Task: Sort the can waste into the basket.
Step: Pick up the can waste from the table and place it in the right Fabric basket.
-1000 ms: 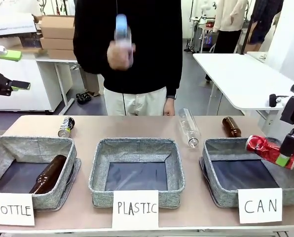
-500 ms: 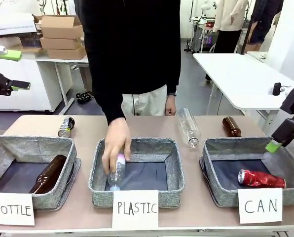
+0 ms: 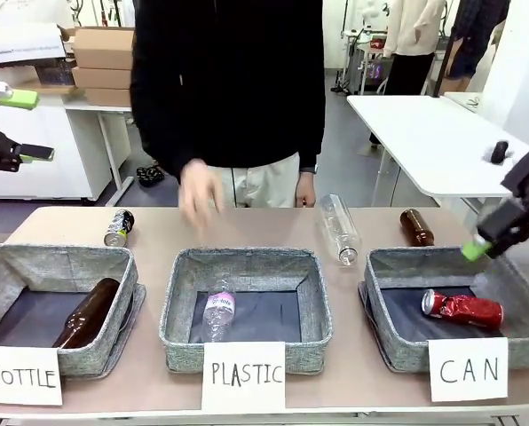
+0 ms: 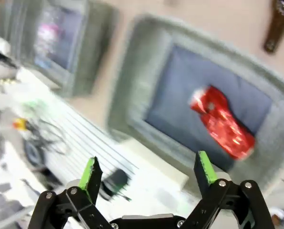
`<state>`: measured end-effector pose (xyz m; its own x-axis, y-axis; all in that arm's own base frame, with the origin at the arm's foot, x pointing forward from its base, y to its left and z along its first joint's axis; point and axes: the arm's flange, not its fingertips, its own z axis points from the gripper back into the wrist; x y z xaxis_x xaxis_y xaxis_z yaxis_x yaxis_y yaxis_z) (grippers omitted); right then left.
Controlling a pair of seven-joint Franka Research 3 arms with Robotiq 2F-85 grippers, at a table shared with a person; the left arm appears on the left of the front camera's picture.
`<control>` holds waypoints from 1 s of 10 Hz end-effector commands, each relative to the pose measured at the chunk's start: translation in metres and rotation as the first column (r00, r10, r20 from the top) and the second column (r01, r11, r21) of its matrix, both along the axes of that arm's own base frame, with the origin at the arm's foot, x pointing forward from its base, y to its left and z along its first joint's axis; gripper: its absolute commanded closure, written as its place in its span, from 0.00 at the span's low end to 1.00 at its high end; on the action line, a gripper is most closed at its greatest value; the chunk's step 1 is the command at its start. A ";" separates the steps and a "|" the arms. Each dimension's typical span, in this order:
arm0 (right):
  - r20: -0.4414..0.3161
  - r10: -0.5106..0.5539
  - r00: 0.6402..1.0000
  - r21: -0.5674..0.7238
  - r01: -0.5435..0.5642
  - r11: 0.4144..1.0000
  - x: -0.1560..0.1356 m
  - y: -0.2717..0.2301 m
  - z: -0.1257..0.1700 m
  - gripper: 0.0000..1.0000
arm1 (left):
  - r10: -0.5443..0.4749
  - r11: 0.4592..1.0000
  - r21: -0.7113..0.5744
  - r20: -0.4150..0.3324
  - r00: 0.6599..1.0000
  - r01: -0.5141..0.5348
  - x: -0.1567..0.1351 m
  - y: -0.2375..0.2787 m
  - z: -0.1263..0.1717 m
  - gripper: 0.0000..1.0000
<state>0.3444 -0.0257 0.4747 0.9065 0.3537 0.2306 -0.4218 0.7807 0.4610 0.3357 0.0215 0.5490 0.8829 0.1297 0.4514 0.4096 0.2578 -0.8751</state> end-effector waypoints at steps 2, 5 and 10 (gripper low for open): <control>-0.106 -0.015 0.994 0.873 0.101 0.477 -0.007 -0.020 0.063 0.00 | -0.007 1.000 -0.016 0.025 1.000 0.008 0.001 -0.001 0.001 0.00; -0.205 -0.246 0.947 0.952 0.252 0.176 -0.005 -0.039 0.068 0.00 | -0.007 1.000 -0.016 0.025 1.000 0.008 0.001 -0.001 0.001 0.00; -0.055 0.016 0.998 0.618 0.021 0.786 -0.020 -0.031 0.084 0.00 | -0.007 1.000 -0.016 0.025 1.000 0.008 0.001 -0.001 0.001 0.00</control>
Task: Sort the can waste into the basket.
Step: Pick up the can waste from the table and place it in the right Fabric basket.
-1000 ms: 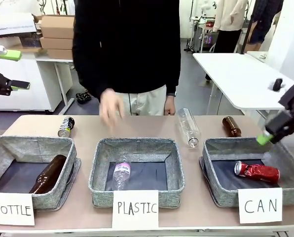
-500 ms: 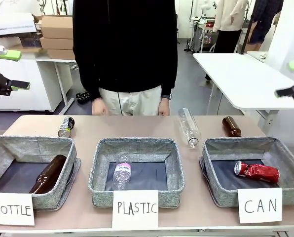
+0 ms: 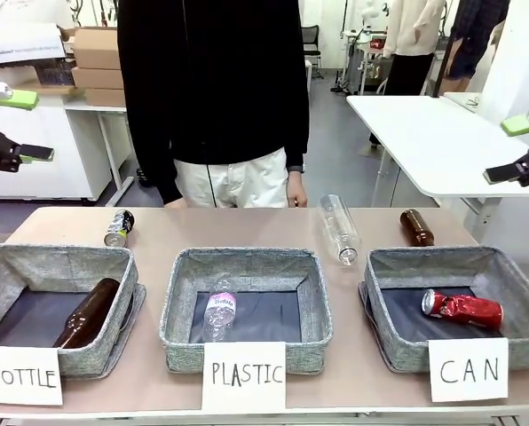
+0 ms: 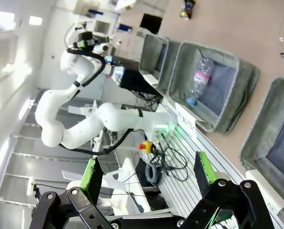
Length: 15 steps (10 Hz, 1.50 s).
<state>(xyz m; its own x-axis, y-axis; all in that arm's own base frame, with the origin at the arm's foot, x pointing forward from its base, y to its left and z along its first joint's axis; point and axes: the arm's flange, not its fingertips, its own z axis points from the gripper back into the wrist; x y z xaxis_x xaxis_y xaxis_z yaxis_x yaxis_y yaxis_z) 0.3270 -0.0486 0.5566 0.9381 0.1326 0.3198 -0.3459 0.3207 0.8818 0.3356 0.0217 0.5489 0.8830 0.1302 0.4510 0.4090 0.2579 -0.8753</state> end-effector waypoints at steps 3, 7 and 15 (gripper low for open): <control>0.033 0.016 0.999 -0.008 -0.015 1.000 -0.002 -0.008 0.002 0.00 | -0.008 1.000 -0.015 0.025 1.000 0.008 0.001 -0.001 0.001 0.00; 0.033 0.016 0.999 -0.008 -0.015 1.000 -0.002 -0.008 0.002 0.00 | -0.008 1.000 -0.015 0.025 1.000 0.008 0.001 -0.001 0.001 0.00; 0.033 0.016 0.999 -0.008 -0.015 1.000 -0.002 -0.008 0.002 0.00 | 0.135 0.058 0.979 0.187 0.973 -0.196 0.158 -0.058 -0.026 0.00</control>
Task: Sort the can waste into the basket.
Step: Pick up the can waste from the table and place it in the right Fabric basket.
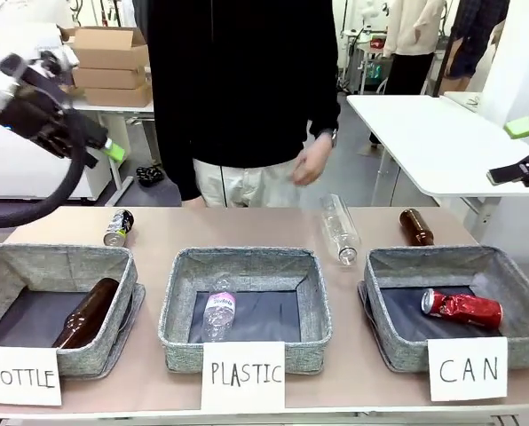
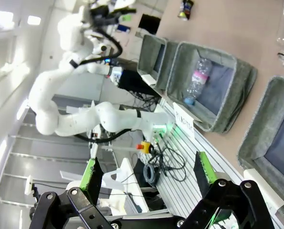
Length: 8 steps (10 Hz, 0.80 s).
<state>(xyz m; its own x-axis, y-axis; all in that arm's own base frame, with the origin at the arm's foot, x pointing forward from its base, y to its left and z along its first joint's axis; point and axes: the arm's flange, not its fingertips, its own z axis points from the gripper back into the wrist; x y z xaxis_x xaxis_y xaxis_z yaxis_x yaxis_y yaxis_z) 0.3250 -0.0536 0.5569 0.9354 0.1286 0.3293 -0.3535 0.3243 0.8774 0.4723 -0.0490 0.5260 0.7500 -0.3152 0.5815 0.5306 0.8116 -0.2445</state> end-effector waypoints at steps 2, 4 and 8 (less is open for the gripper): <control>0.023 0.021 1.000 -0.006 -0.021 1.000 0.000 -0.003 0.002 0.00 | 0.000 1.000 0.000 0.000 1.000 0.000 0.000 0.000 0.000 0.00; 0.023 0.021 1.000 -0.006 -0.021 1.000 0.000 -0.003 0.002 0.00 | 0.000 1.000 0.000 0.000 1.000 0.000 0.000 0.000 0.000 0.00; 0.023 0.021 1.000 -0.006 -0.021 1.000 0.000 -0.003 0.002 0.00 | 0.018 0.958 0.285 -0.079 0.997 0.006 0.134 0.006 -0.088 0.00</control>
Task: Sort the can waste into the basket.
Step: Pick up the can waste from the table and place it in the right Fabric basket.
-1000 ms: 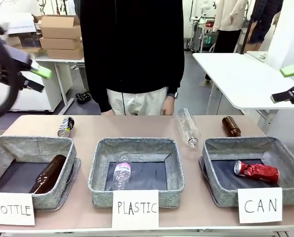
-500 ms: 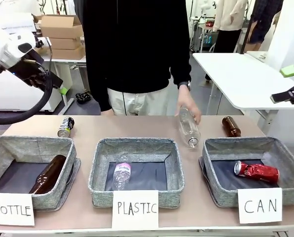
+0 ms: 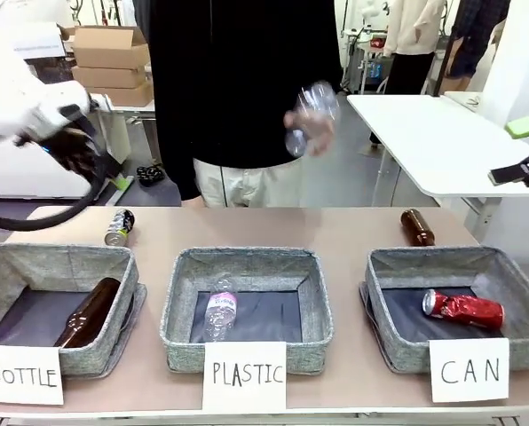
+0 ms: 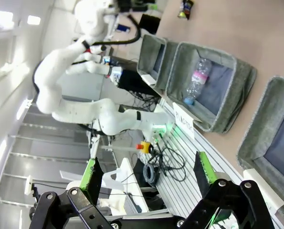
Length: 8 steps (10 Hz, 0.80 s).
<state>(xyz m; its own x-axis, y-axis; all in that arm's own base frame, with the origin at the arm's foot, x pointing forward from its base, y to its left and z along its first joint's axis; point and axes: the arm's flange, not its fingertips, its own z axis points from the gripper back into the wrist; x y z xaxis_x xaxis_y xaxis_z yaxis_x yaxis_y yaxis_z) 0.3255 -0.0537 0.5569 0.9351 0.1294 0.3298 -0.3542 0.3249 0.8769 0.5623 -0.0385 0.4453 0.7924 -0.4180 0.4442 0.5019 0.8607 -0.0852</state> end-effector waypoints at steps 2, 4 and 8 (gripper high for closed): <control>0.022 0.020 1.000 -0.005 -0.020 1.000 -0.001 -0.003 0.002 0.00 | -0.033 0.995 0.090 -0.093 0.995 0.041 0.085 -0.009 -0.056 0.00; 0.022 0.020 1.000 -0.005 -0.020 1.000 -0.001 -0.003 0.002 0.00 | 0.013 0.986 0.164 -0.199 0.980 0.020 0.106 -0.003 -0.098 0.00; 0.022 0.020 1.000 -0.005 -0.020 1.000 -0.001 -0.003 0.002 0.00 | 0.038 0.990 0.139 -0.303 0.952 0.005 0.097 0.008 -0.127 0.00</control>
<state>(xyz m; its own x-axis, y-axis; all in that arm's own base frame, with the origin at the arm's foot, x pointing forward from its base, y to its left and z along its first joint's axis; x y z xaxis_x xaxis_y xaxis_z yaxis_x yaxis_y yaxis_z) 0.3256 -0.0539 0.5578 0.9344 0.1300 0.3318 -0.3563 0.3254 0.8759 0.6590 -0.0281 0.3104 0.8787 -0.4594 0.1296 0.4718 0.8772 -0.0896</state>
